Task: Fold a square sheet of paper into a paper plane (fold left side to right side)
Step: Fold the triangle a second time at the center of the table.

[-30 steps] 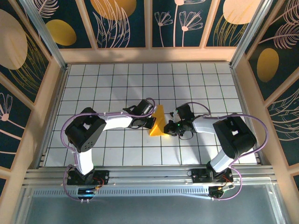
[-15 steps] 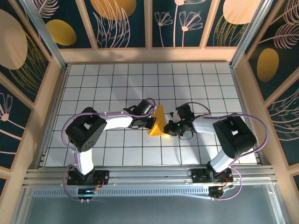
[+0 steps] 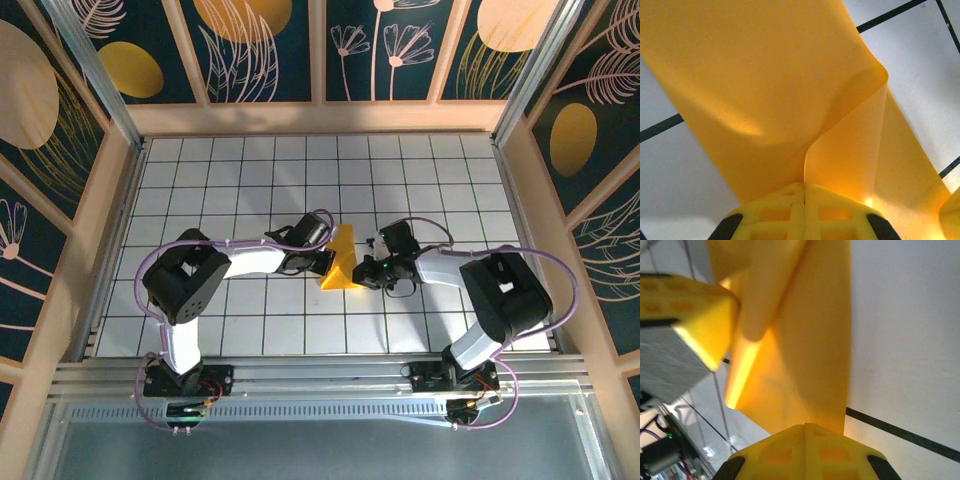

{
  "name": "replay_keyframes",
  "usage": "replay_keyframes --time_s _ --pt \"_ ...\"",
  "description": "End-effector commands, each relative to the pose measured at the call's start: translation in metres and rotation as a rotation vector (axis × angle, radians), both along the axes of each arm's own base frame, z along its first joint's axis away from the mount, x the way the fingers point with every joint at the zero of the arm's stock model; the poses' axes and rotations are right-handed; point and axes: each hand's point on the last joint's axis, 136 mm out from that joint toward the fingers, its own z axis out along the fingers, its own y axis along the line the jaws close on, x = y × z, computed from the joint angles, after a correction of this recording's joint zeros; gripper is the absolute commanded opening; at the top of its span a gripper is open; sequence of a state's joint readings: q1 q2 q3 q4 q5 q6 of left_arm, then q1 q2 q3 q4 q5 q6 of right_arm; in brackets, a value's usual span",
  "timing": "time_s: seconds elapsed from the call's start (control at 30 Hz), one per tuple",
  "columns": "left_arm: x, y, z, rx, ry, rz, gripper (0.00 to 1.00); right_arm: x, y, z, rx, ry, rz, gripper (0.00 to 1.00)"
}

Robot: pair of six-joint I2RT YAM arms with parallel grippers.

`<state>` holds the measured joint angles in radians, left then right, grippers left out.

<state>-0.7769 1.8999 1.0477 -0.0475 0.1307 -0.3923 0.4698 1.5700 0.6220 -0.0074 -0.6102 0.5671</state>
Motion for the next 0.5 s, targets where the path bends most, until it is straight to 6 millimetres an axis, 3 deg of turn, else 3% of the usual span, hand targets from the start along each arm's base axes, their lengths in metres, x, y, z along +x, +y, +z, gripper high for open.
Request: replay_keyframes --time_s 0.0,0.13,0.47 --pt "-0.005 0.007 -0.019 0.043 0.039 -0.017 0.0 0.015 0.003 0.029 0.096 -0.056 -0.041 0.0" --pt "-0.005 0.007 -0.019 0.046 0.039 -0.019 0.0 0.031 0.013 0.042 0.159 -0.092 -0.067 0.0" --pt "-0.006 0.008 -0.02 0.047 0.041 -0.019 0.0 0.055 0.038 0.036 0.174 -0.107 -0.064 0.0"
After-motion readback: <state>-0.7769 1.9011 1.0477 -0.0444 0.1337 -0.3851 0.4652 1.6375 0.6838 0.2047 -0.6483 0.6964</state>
